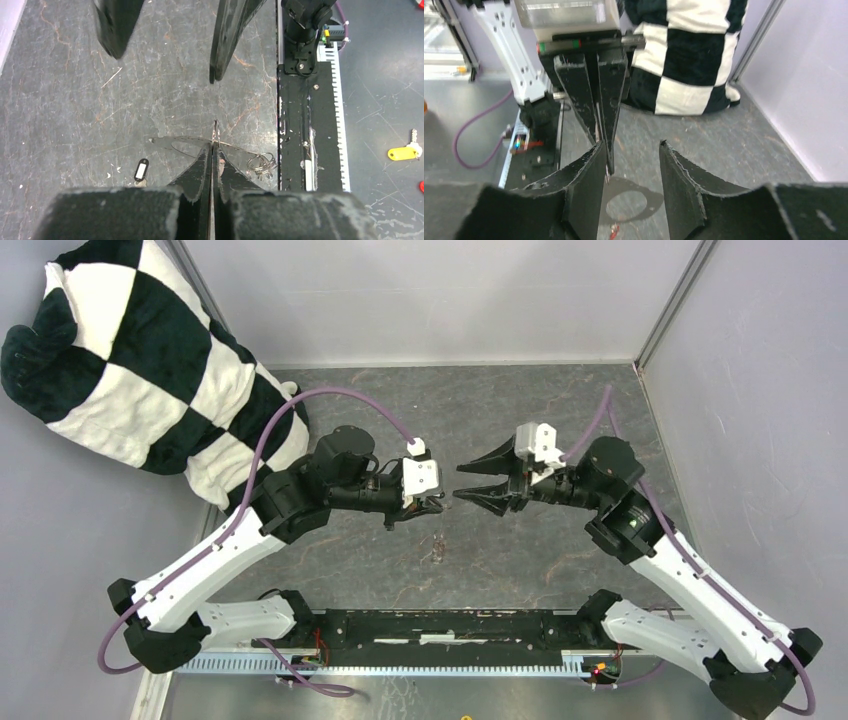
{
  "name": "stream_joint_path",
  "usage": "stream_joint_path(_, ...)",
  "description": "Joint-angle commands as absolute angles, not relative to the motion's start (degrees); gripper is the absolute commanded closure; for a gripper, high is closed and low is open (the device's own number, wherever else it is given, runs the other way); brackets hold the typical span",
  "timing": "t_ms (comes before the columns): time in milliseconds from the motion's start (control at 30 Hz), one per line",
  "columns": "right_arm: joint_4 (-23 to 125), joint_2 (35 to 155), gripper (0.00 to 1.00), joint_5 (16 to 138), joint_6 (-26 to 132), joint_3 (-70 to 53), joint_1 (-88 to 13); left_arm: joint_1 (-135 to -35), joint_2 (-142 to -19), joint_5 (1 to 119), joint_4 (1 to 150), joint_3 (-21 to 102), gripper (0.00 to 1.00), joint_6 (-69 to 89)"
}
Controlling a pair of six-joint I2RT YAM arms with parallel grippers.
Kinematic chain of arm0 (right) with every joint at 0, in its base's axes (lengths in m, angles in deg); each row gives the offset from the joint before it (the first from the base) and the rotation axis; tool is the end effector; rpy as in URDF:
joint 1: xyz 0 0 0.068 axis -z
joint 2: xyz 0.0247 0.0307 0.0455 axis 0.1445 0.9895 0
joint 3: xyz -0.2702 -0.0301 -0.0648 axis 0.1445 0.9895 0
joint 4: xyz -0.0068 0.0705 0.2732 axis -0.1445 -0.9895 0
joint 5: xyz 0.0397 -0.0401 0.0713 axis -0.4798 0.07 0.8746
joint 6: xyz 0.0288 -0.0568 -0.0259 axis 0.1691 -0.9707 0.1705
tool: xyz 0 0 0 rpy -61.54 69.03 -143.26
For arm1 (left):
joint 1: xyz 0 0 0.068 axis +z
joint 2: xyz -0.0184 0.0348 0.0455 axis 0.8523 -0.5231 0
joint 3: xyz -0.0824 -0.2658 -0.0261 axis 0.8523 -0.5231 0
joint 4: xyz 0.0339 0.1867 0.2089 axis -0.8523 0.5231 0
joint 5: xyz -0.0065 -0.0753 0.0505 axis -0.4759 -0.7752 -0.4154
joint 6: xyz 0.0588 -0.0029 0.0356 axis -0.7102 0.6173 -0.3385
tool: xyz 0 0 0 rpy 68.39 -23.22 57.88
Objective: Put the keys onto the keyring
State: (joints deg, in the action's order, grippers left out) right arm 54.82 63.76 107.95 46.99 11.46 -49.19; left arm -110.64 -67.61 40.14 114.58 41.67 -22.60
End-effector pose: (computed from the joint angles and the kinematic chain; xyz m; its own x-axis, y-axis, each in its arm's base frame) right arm 0.1449 0.1712 0.4244 0.0970 0.1012 -0.9901 -0.9795 0.1863 -0.0769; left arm 0.1352 -0.2169 0.4094 0.0949 0.3977 -0.9126 0.9887 0.0688 0.1328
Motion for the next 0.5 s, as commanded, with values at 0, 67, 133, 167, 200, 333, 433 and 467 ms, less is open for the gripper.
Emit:
stream_joint_path(0,36.3,66.6,0.52,112.4,35.0,6.8,-49.5,-110.5,-66.8,40.7,113.7,42.9,0.98,-25.4)
stream_joint_path(67,37.2,66.7,0.52,114.5,34.7,7.0,-49.5,-110.5,-66.8,39.8,113.7,42.9,0.98,-25.5)
stream_joint_path(133,39.3,67.4,0.52,117.3,35.7,7.8,-49.5,-110.5,-66.9,39.5,113.8,42.9,0.98,-25.7)
stream_joint_path(167,40.0,68.2,0.53,118.4,35.8,8.0,-49.5,-110.5,-67.1,39.4,113.8,43.0,0.98,-25.8)
stream_joint_path(200,40.2,68.8,0.54,119.4,35.8,8.1,-49.5,-110.5,-67.2,39.4,113.9,43.1,0.98,-25.9)
stream_joint_path(333,42.5,69.8,0.55,121.1,36.1,9.0,-49.7,-110.5,-68.1,39.5,115.0,43.6,0.98,-25.9)
stream_joint_path(433,42.9,70.0,0.56,121.5,35.9,9.1,-49.8,-110.5,-68.3,39.5,115.3,43.7,0.98,-25.9)
stream_joint_path(467,42.8,70.2,0.57,121.4,35.9,9.1,-49.8,-110.5,-68.2,39.3,115.1,43.7,0.98,-25.9)
